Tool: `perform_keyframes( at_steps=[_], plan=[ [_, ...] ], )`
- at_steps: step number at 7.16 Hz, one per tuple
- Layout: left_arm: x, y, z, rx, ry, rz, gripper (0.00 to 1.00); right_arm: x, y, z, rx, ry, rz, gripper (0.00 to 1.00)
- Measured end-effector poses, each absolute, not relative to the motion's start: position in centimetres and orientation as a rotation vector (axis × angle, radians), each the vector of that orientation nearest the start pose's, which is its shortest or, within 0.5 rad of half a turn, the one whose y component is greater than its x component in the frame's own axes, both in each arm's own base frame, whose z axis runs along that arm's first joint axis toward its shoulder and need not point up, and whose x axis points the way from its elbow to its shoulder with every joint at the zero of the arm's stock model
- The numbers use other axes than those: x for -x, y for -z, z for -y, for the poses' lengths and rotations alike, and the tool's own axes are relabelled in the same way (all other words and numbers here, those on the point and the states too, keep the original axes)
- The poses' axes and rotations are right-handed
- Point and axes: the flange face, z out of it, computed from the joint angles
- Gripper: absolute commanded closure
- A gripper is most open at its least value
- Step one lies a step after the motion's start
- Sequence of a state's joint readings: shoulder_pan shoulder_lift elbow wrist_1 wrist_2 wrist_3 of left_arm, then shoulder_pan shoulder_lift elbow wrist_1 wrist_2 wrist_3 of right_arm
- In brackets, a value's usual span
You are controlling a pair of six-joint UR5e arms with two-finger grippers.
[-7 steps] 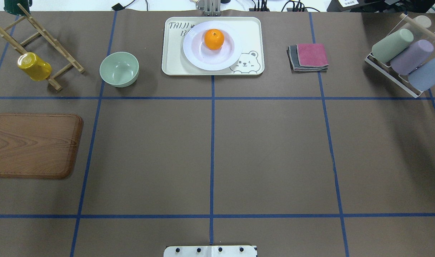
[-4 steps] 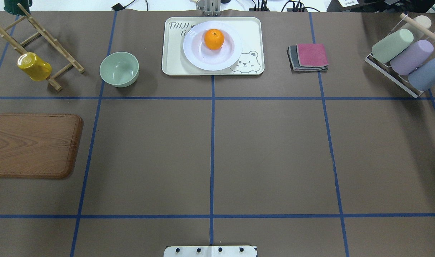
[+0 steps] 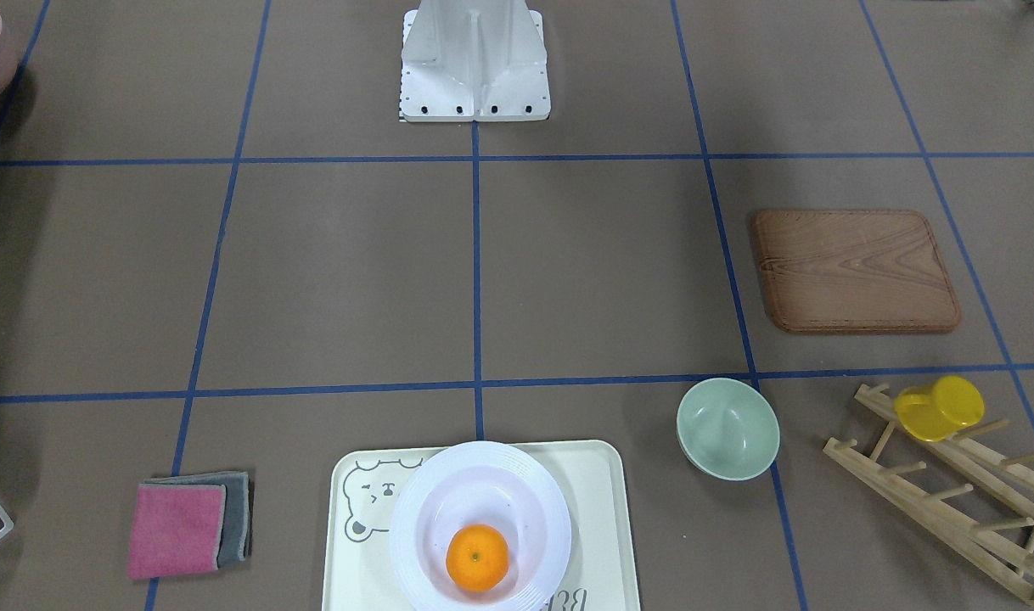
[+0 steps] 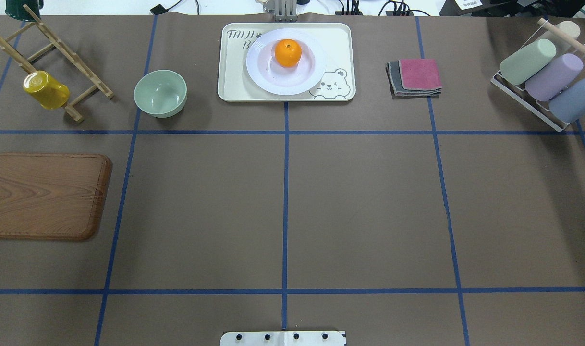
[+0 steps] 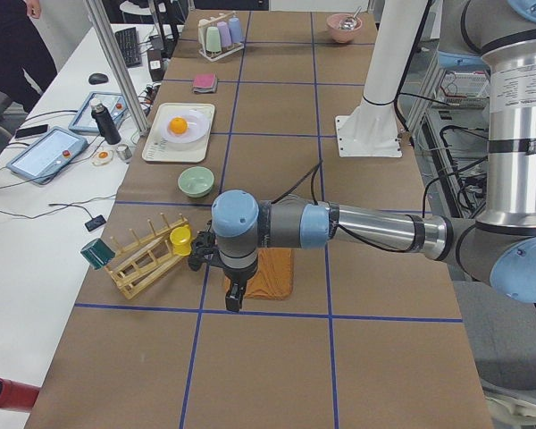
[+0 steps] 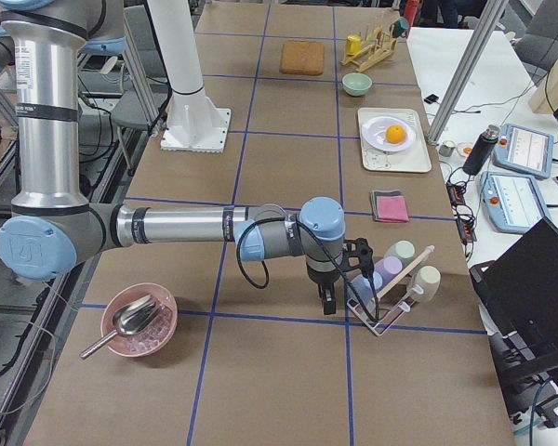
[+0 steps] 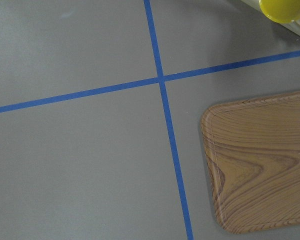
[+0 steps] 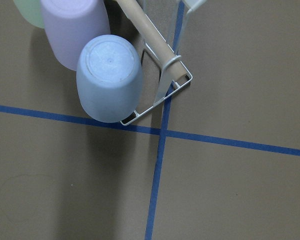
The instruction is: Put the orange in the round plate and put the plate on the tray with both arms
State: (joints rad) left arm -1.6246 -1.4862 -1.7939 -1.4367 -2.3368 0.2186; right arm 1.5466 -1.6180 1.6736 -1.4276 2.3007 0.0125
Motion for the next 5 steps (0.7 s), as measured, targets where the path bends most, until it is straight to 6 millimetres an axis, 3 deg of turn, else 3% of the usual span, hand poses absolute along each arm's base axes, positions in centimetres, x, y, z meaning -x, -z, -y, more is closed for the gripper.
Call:
perform_keyframes(
  at_steps=[5],
  plan=[
    [8.87,-60.53,44.60,-0.104,-0.158,-0.755,0.01,-5.43,-62.35,48.52,-0.169,0.082,0.730,0.00]
  ],
)
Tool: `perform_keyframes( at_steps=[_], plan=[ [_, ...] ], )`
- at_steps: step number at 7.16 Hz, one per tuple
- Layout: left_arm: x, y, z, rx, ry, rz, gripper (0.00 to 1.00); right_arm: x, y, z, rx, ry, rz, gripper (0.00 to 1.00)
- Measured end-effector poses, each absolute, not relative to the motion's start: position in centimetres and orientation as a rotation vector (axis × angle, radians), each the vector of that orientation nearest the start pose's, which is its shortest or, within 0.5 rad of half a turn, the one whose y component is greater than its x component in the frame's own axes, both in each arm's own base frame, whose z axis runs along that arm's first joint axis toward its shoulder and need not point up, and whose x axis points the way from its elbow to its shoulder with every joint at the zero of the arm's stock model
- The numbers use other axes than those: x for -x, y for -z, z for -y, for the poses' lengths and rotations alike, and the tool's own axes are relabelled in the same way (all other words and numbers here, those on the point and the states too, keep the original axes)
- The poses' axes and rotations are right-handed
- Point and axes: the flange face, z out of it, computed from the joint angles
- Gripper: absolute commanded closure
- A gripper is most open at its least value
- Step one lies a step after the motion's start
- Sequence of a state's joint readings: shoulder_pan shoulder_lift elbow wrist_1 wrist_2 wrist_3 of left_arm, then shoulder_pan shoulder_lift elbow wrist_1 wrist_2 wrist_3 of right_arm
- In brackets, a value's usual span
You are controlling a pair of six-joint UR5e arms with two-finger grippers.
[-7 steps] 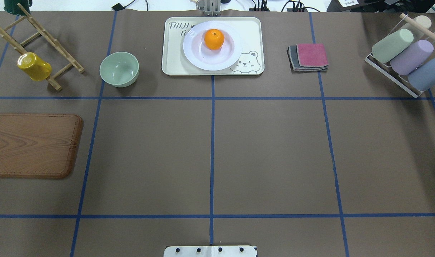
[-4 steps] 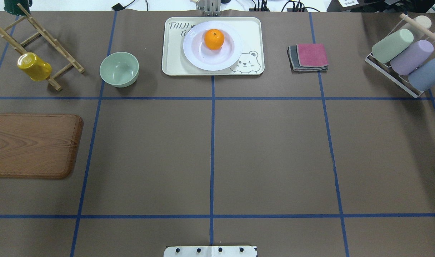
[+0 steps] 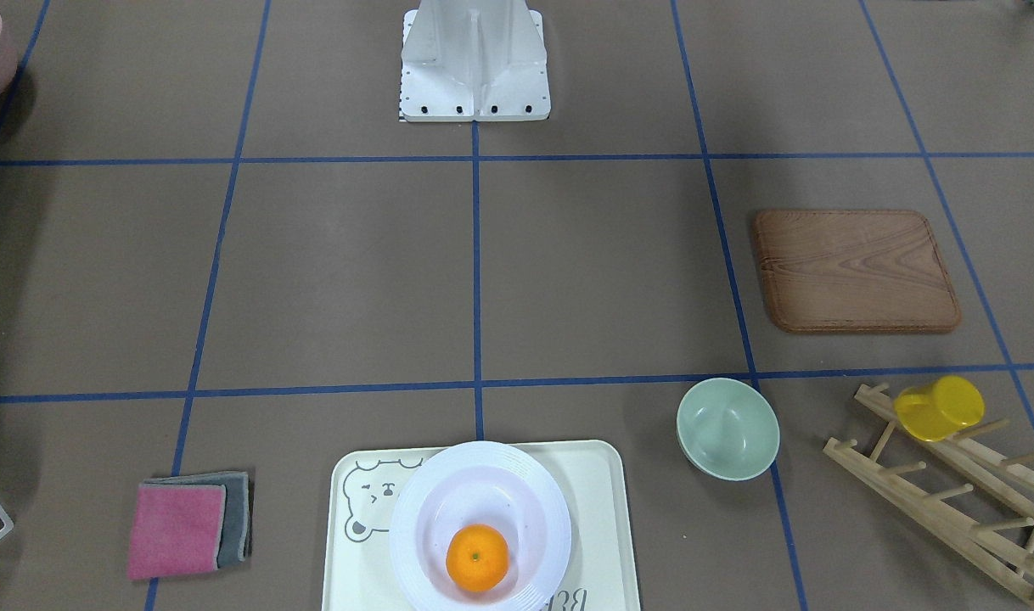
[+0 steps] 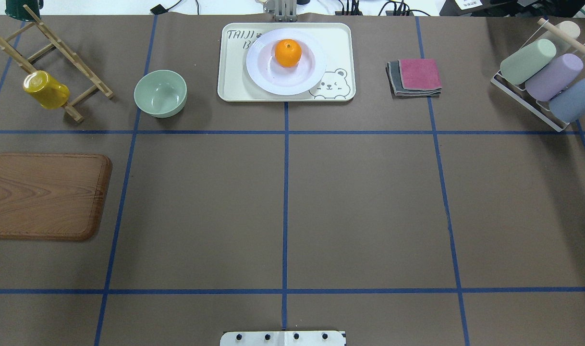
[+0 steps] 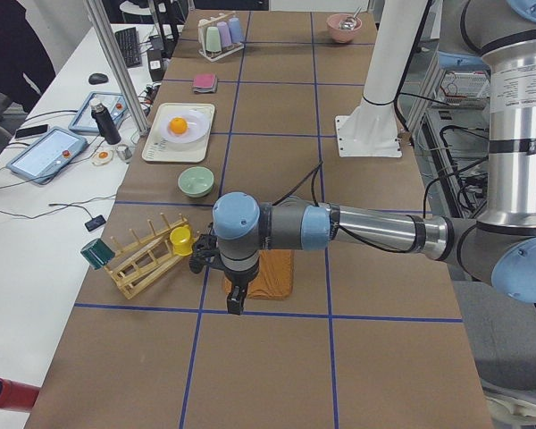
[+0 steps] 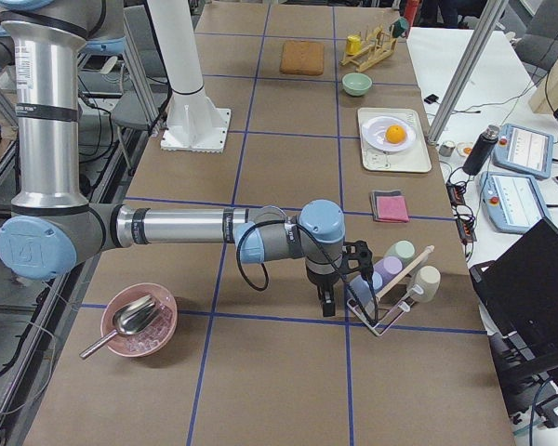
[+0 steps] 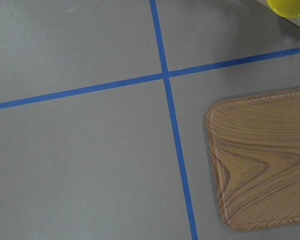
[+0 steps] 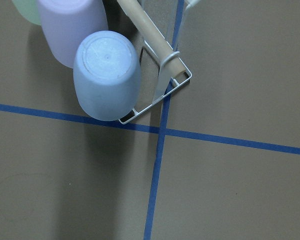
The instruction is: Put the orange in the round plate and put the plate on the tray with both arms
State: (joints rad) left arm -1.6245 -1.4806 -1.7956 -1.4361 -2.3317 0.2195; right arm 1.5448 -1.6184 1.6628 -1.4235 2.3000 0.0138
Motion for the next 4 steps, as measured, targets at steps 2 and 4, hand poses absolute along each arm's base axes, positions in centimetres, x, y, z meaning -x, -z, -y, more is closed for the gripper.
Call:
perform_keyframes(
  at_steps=[2,4],
  plan=[
    [8.87,-60.44,44.60,-0.106,-0.158,-0.754,0.01,-5.42,-62.53,48.49,-0.164,0.077,0.732,0.00],
    [8.86,-60.26,44.66,-0.109,-0.159,-0.755,0.01,-5.40,-62.85,48.40,-0.157,0.074,0.735,0.00]
  ],
)
